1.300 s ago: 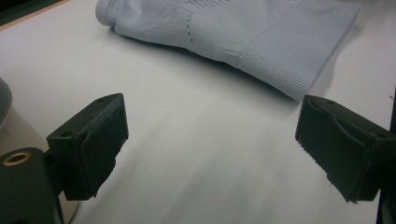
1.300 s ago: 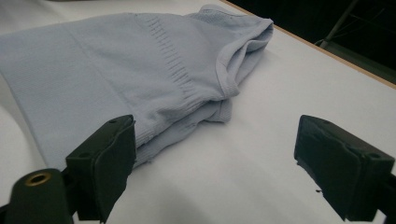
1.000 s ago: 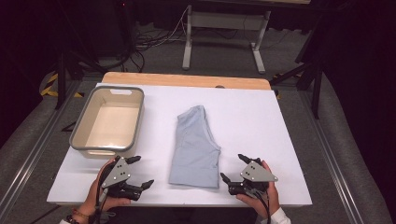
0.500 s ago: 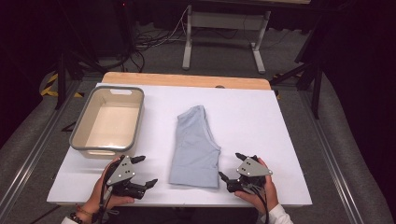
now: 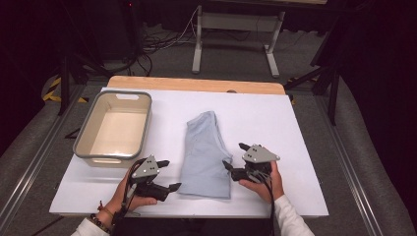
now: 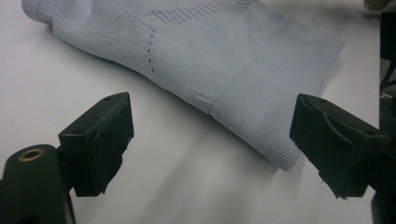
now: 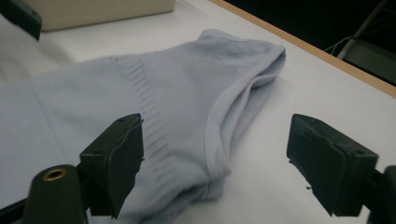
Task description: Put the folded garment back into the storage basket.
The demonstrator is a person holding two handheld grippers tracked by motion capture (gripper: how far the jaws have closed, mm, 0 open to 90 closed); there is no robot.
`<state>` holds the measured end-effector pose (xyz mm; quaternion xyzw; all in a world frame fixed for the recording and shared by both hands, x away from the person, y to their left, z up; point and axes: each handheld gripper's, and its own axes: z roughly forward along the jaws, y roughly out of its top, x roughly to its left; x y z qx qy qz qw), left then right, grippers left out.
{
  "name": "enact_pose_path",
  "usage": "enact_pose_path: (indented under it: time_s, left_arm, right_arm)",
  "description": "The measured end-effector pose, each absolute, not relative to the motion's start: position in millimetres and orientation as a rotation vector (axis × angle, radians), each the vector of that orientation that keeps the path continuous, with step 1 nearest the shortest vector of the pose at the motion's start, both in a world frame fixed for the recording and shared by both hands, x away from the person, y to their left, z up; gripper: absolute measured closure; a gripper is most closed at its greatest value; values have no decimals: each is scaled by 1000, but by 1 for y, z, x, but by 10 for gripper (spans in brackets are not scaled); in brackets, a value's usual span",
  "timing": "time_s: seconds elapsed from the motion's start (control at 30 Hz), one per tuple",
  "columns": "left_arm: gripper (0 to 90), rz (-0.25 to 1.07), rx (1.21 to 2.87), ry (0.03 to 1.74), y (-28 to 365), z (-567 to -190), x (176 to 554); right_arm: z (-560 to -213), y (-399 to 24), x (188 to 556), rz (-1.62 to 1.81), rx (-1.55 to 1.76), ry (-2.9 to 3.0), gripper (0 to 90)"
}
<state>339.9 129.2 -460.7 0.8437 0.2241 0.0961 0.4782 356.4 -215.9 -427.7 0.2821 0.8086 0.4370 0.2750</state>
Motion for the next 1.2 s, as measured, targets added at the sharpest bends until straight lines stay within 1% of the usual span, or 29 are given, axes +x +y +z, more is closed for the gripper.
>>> enact_pose_path:
  time_s: [0.2,0.27,0.33,0.53,0.87,1.07,1.2]
  left_arm:
    - [149,239,2076,573,115,-460,357]
    - [151,225,2072,596,112,-460,365]
    - [153,212,2071,612,110,-461,371]
    - [150,187,2079,636,99,-464,386]
    - [146,191,2114,642,91,-468,390]
    - [154,200,2138,634,88,-469,390]
    - [154,201,2137,638,87,-470,390]
  right_arm:
    - [-423,-200,404,1213,855,2179,221]
    - [-423,-196,417,1227,882,2176,203]
    - [-424,-192,433,1239,934,2192,204]
    - [-427,-180,464,1188,1028,2224,180]
    - [-447,-159,491,1064,1089,2322,194]
    - [-456,-160,502,1025,1137,2356,160]
    - [-462,-160,504,1020,1165,2395,172]
